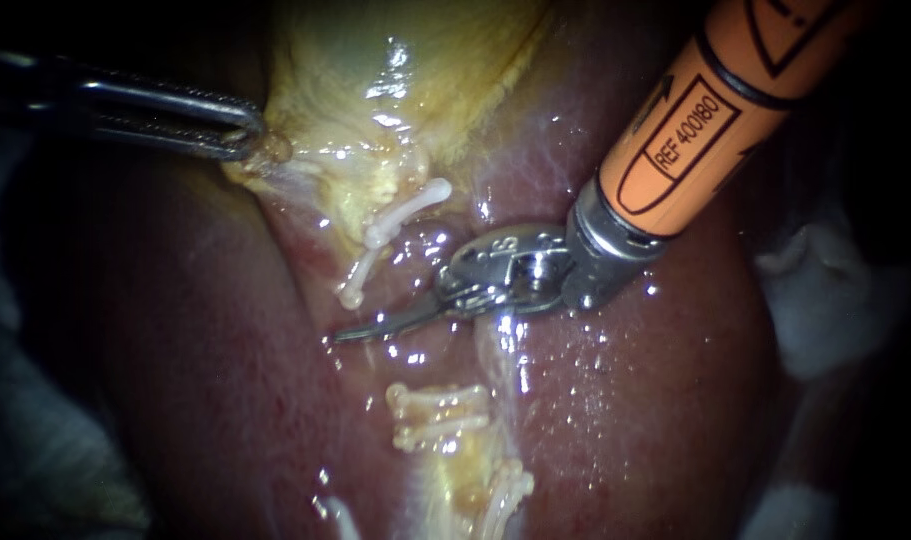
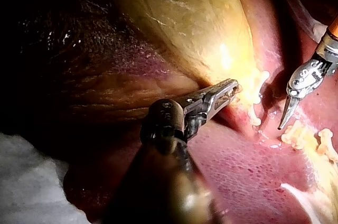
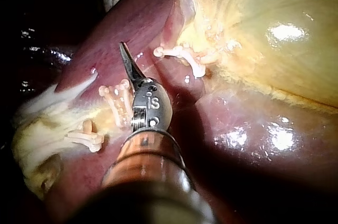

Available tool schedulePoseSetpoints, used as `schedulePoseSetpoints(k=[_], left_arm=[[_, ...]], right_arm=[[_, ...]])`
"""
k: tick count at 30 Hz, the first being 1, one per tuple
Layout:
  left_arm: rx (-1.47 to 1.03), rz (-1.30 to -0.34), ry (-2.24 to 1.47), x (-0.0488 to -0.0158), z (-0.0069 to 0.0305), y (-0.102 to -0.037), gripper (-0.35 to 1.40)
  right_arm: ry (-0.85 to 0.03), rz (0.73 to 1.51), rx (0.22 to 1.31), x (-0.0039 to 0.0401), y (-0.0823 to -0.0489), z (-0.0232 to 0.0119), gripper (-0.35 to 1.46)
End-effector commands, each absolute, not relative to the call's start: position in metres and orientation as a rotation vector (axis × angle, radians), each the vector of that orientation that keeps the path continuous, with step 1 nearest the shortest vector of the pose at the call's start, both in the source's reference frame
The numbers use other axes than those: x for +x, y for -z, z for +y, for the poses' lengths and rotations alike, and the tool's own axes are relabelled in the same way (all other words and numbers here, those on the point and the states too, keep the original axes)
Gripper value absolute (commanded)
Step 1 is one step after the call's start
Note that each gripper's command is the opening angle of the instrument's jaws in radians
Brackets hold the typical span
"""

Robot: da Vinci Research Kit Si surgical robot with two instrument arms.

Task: Go back from the cut right tube

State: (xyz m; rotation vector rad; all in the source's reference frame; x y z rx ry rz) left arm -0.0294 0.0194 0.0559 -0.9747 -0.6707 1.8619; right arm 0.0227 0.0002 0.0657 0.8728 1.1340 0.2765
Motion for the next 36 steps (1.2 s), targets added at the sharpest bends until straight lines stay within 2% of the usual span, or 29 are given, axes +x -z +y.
schedulePoseSetpoints(k=[1,2,3,4,5,7,10,17,19,22,25,30,33,36], left_arm=[[-0.975,-0.671,-1.862,-0.0293,0.0194,-0.0559,-0.35],[-0.975,-0.671,-1.862,-0.0293,0.0194,-0.0559,-0.35],[-0.975,-0.671,-1.862,-0.0293,0.0194,-0.0559,-0.35],[-0.975,-0.671,-1.863,-0.0293,0.0194,-0.0559,-0.35],[-0.975,-0.671,-1.863,-0.0293,0.0194,-0.0559,-0.35],[-0.975,-0.671,-1.863,-0.0293,0.0194,-0.0559,-0.35],[-0.975,-0.671,-1.863,-0.0293,0.0194,-0.056,-0.35],[-0.975,-0.671,-1.863,-0.0293,0.0195,-0.0561,-0.35],[-0.975,-0.671,-1.863,-0.0293,0.0195,-0.0562,-0.35],[-0.976,-0.671,-1.863,-0.0293,0.0195,-0.0563,-0.35],[-0.976,-0.671,-1.863,-0.0292,0.0196,-0.0564,-0.35],[-0.976,-0.67,-1.864,-0.0292,0.0196,-0.0567,-0.35],[-0.976,-0.67,-1.864,-0.0292,0.0196,-0.0568,-0.35],[-0.976,-0.67,-1.864,-0.0292,0.0196,-0.0568,-0.35]], right_arm=[[-0.278,1.139,0.875,0.0228,-0.0657,0.0002,-0.35],[-0.286,1.148,0.88,0.0229,-0.0657,0.0002,-0.35],[-0.288,1.154,0.881,0.023,-0.0657,0.0002,-0.27],[-0.29,1.162,0.883,0.023,-0.0656,0.0001,0.12],[-0.291,1.171,0.885,0.0231,-0.0656,0.0001,0.32],[-0.292,1.171,0.885,0.0232,-0.0655,0.0,0.68],[-0.292,1.171,0.885,0.0235,-0.0653,-0.0001,0.99],[-0.309,1.179,0.843,0.0232,-0.0651,-0.0004,1.28],[-0.313,1.199,0.761,0.0226,-0.0647,-0.0007,1.4],[-0.425,1.202,0.588,0.0211,-0.0637,-0.0011,1.43],[-0.403,1.21,0.457,0.0192,-0.0627,-0.0015,1.43],[-0.359,1.144,0.305,0.0154,-0.061,-0.0015,1.45],[-0.322,1.063,0.263,0.013,-0.0599,-0.0009,1.45],[-0.283,0.981,0.267,0.011,-0.0589,0.0,1.45]])
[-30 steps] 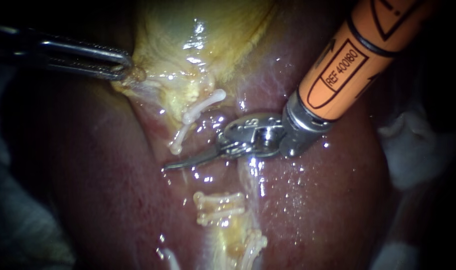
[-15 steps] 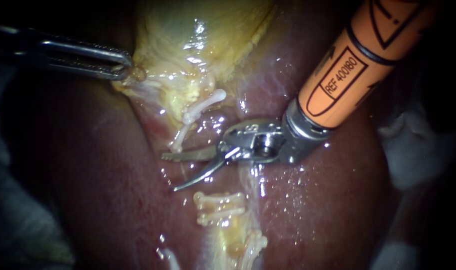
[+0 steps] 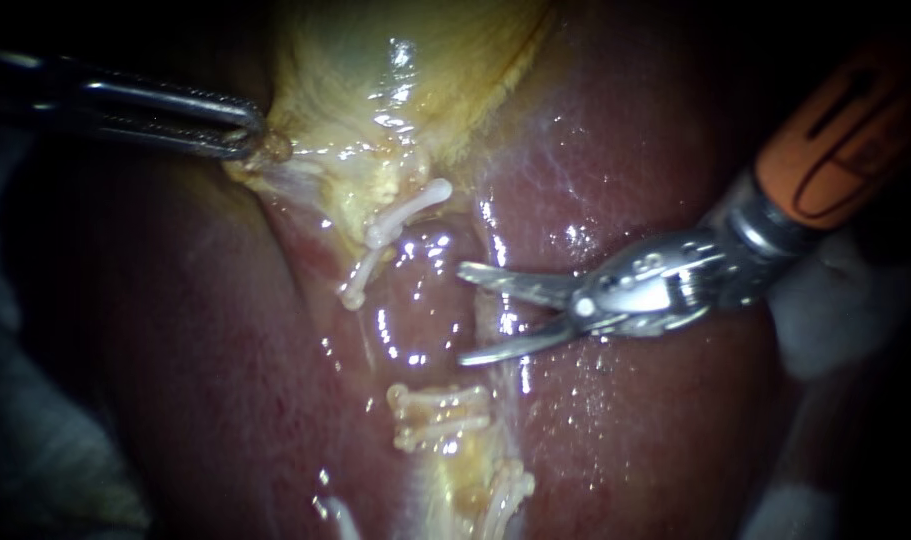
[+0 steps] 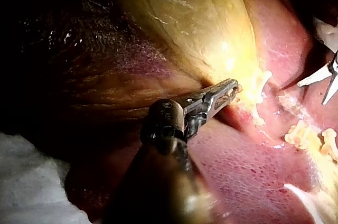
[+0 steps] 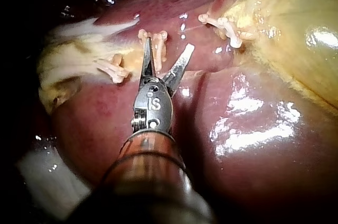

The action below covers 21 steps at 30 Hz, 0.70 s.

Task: Go back from the cut right tube

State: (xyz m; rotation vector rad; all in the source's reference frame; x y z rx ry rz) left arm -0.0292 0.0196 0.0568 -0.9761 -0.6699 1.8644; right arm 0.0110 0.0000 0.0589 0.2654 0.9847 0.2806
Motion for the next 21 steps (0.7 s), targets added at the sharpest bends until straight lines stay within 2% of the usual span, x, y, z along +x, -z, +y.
schedulePoseSetpoints(k=[1,4,8,21], left_arm=[[-0.976,-0.67,-1.865,-0.0292,0.0196,-0.0568,-0.35],[-0.976,-0.669,-1.865,-0.0292,0.0196,-0.0568,-0.35],[-0.977,-0.671,-1.866,-0.0295,0.0193,-0.0572,-0.35],[-0.991,-0.697,-1.882,-0.033,0.018,-0.062,-0.35]], right_arm=[[-0.265,0.956,0.27,0.0105,-0.0587,0.0002,1.45],[-0.236,0.89,0.278,0.0093,-0.0579,0.001,1.45],[-0.218,0.847,0.286,0.0083,-0.0573,0.0017,1.45],[-0.213,0.846,0.291,0.0073,-0.057,0.0018,1.43]])
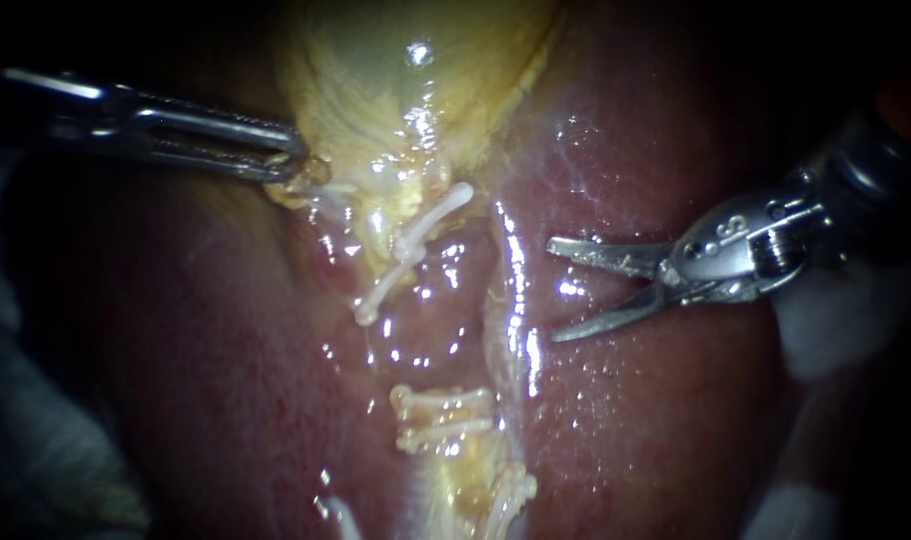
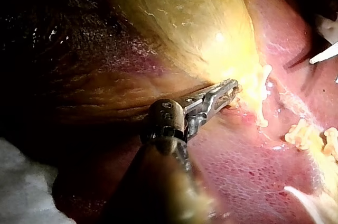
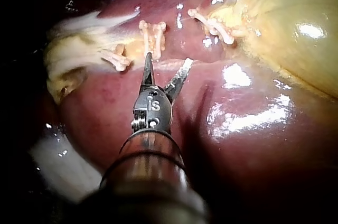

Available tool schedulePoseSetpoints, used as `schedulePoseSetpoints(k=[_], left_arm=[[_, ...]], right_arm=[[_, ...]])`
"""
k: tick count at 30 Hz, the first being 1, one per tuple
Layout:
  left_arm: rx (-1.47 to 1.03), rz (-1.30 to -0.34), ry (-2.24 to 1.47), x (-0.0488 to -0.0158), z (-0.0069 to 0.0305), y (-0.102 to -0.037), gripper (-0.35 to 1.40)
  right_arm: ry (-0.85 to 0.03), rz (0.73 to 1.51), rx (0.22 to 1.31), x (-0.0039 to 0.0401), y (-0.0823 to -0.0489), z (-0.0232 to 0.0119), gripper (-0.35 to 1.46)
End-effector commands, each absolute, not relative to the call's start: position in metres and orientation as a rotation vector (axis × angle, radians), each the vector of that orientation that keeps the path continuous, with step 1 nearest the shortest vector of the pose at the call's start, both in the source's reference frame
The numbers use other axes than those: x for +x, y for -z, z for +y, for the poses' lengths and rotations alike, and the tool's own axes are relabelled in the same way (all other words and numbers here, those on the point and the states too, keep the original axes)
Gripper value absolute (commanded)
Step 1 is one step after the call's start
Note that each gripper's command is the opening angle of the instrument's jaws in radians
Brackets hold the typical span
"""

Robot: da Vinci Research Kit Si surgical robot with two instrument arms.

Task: Go back from the cut right tube

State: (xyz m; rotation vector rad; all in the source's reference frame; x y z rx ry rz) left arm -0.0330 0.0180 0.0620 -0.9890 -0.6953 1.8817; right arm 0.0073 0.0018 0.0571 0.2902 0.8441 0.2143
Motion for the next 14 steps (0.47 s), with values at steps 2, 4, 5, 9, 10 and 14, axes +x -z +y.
schedulePoseSetpoints(k=[2,4,5,9,10,14], left_arm=[[-0.989,-0.701,-1.887,-0.0333,0.0178,-0.0626,-0.35],[-0.991,-0.7,-1.896,-0.0333,0.0177,-0.063,-0.35],[-0.991,-0.7,-1.897,-0.0333,0.0177,-0.0631,-0.35],[-0.991,-0.701,-1.897,-0.0333,0.0177,-0.0631,-0.35],[-0.991,-0.701,-1.897,-0.0333,0.0177,-0.0631,-0.35],[-0.991,-0.711,-1.897,-0.0326,0.018,-0.0623,-0.35]], right_arm=[[-0.213,0.846,0.291,0.0072,-0.057,0.0018,1.43],[-0.213,0.846,0.291,0.0071,-0.057,0.0018,1.43],[-0.212,0.846,0.291,0.0071,-0.057,0.0018,1.43],[-0.212,0.846,0.291,0.007,-0.057,0.0018,1.43],[-0.212,0.846,0.291,0.0071,-0.057,0.0017,1.43],[-0.202,0.853,0.31,0.0075,-0.0572,0.0015,1.43]])
